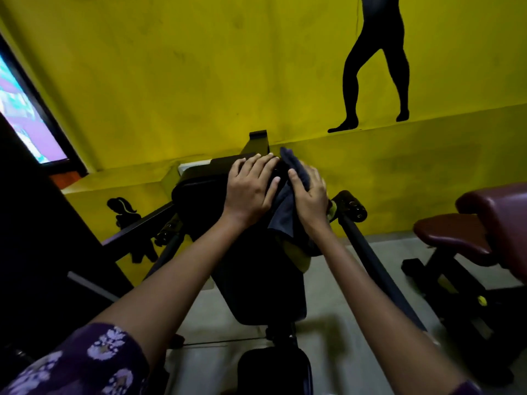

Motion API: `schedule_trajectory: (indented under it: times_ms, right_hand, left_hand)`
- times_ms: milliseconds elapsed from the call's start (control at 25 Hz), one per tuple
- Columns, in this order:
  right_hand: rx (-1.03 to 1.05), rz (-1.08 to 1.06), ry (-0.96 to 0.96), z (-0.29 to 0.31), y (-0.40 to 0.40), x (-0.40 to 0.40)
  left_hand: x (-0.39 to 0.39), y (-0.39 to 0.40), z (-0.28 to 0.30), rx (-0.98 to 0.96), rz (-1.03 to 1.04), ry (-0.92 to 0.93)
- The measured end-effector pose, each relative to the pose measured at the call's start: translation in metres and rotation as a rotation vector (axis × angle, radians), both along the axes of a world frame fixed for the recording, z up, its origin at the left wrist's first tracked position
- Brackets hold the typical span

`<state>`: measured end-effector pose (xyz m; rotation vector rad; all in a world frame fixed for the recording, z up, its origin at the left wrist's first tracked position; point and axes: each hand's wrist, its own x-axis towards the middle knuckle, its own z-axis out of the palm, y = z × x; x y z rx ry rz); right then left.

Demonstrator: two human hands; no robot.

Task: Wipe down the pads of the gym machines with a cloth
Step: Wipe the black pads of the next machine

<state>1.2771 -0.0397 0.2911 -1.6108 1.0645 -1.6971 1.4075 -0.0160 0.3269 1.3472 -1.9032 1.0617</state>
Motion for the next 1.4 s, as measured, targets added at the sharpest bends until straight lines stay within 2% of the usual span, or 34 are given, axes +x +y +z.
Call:
schedule_trajectory:
  times_ms: [80,240,480,600,760,840,1000,1120,1160,1280,1320,1400]
  right_hand:
    - [0.054,0.019,-0.096,-0.033,0.004,0.003]
    - [0.357,0.153,-0.255,-0.086,0.000,0.002]
    - [0.044,0.112,-0.246,-0.040,-0.012,0.008]
    - [0.088,0.071,-0.227,-0.084,-0.002,0.009]
    - [0.301,0.083,-0.241,-0.149,0.000,0.011]
    - [0.299,0.064,-0.244,-0.134,-0.003,0.011]
    - [0.132,0.049,-0.223,-0.082,0.004,0.010]
    - [0.156,0.037,-0.198,-0.105,0.008,0.009]
    - [0.195,0.036,-0.183,-0.119,0.008,0.008]
    - [0.290,0.052,-0.154,-0.131,0.008,0.004]
    - [0.295,0.062,-0.149,-0.124,0.006,0.002]
    - [0.269,0.075,-0.154,-0.105,0.003,0.002]
  left_hand:
    - [-0.002,-0.004,-0.009,-0.093,0.040,0.026]
    - [-0.009,-0.014,-0.020,-0.214,0.075,0.089]
    - [-0.006,-0.017,-0.023,-0.247,0.092,0.063]
    - [-0.004,-0.018,-0.024,-0.261,0.068,0.045]
    - [-0.006,-0.018,-0.024,-0.265,0.072,0.042]
    - [-0.004,-0.018,-0.024,-0.267,0.080,0.005]
    - [-0.005,-0.016,-0.023,-0.247,0.080,-0.030]
    - [-0.011,-0.005,-0.013,-0.161,0.093,0.001]
    - [-0.011,0.000,-0.012,-0.115,0.085,-0.063]
    - [-0.006,0.007,-0.013,0.021,0.005,-0.490]
    - [-0.004,0.006,-0.013,0.039,-0.007,-0.561]
    - [-0.001,0.003,-0.014,0.014,-0.018,-0.580]
